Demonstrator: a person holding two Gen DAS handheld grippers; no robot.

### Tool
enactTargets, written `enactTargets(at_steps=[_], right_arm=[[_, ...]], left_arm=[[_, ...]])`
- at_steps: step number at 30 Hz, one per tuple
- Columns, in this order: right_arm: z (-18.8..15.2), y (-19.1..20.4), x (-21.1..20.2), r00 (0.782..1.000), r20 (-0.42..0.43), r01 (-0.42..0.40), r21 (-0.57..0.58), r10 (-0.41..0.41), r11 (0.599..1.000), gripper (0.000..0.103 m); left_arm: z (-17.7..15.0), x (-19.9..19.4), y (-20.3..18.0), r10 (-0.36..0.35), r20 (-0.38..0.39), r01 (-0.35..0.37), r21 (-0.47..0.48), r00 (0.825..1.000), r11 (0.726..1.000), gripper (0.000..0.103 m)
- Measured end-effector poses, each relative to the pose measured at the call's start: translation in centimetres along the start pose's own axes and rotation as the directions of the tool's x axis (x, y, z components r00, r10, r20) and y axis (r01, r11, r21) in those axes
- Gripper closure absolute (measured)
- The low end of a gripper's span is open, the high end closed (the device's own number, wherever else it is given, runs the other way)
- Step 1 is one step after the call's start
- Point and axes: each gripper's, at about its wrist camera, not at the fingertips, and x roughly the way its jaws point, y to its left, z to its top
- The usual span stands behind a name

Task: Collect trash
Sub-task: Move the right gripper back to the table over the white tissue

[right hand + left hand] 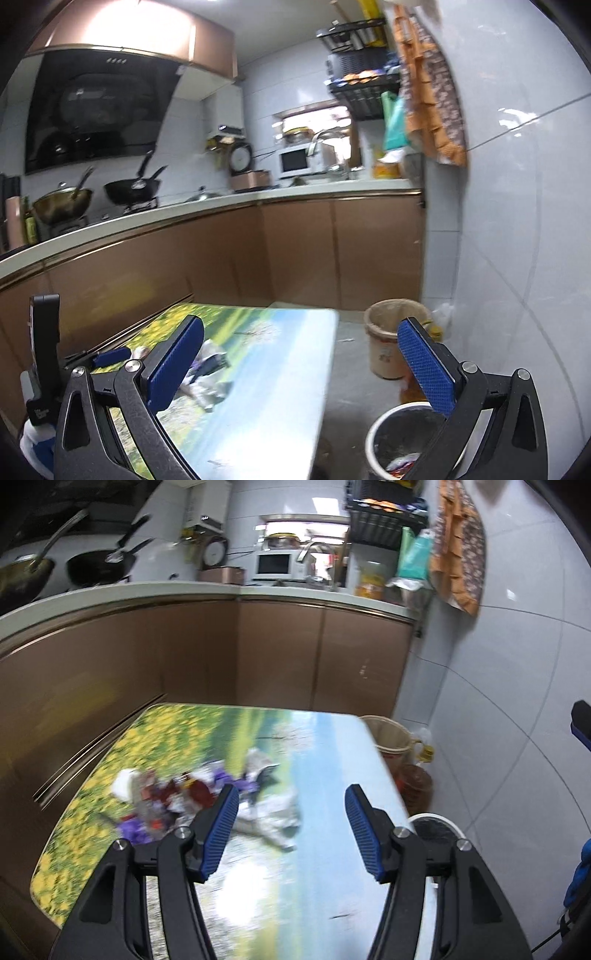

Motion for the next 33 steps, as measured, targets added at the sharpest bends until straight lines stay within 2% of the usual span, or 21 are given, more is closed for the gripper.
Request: enactTargets(at_steps=[3, 7, 10, 14, 16, 19, 23, 26, 28, 30, 31, 33], right_arm=[[-0.7, 1.4, 1.7, 0.998, -0.049, -0.049, -0.021, 0.048, 0.999, 0.000], [-2.5, 3.2, 5.3, 0.978, -0.150, -0.152, -0.034, 0.145, 0.988, 0.000], [-4.5, 5.0, 8.8, 0.946, -0.243, -0.234, -0.045, 0.216, 0.971, 0.000], [-7.1, 7.7, 13.7, 0.895, -0.356, -0.309, -0.063, 0.268, 0.949, 0.001], [-8.5, 8.9, 16.9, 0.857, -0.416, -0.349, -0.038, 0.303, 0.936, 0.006], [-10.2, 9.7, 20.5, 0.814, -0.471, -0.373, 0.028, 0.341, 0.928, 0.014], [-12.4, 10.6, 25.2, 0.763, -0.527, -0.381, 0.102, 0.375, 0.919, 0.026], [-13.7, 10.9, 27.3, 0.734, -0.552, -0.380, 0.148, 0.395, 0.913, 0.032], [-14.1, 10.9, 28.0, 0.719, -0.560, -0.384, 0.174, 0.412, 0.907, 0.038], [-14.7, 11.1, 28.6, 0.704, -0.571, -0.388, 0.188, 0.422, 0.902, 0.050], [-14.9, 11.1, 28.8, 0.696, -0.577, -0.390, 0.195, 0.427, 0.900, 0.055], [-15.0, 11.1, 28.9, 0.684, -0.582, -0.398, 0.207, 0.440, 0.894, 0.078]], left_arm=[[-0.8, -0.1, 3.1, 0.047, -0.014, -0.047, -0.032, 0.999, 0.998, 0.045], [-2.2, 0.7, 7.0, 0.106, -0.055, -0.110, -0.066, 0.993, 0.992, 0.045], [-3.1, 2.1, 9.0, 0.136, -0.094, -0.144, -0.079, 0.986, 0.986, 0.045], [-3.5, 4.8, 11.2, 0.166, -0.148, -0.183, -0.107, 0.975, 0.977, 0.046], [-3.4, 6.1, 11.7, 0.178, -0.157, -0.195, -0.104, 0.972, 0.975, 0.046], [-3.2, 8.0, 12.6, 0.188, -0.172, -0.208, -0.109, 0.967, 0.972, 0.047], [-3.2, 10.3, 13.4, 0.182, -0.212, -0.209, -0.113, 0.960, 0.971, 0.068], [-3.6, 11.3, 13.4, 0.173, -0.238, -0.203, -0.111, 0.956, 0.973, 0.074], [-3.9, 11.7, 13.4, 0.165, -0.250, -0.198, -0.110, 0.954, 0.974, 0.082], [-4.1, 11.9, 13.4, 0.156, -0.260, -0.192, -0.118, 0.953, 0.974, 0.093], [-4.2, 11.9, 13.4, 0.153, -0.261, -0.190, -0.121, 0.953, 0.974, 0.095], [-4.2, 11.6, 13.4, 0.148, -0.258, -0.186, -0.131, 0.955, 0.974, 0.097]])
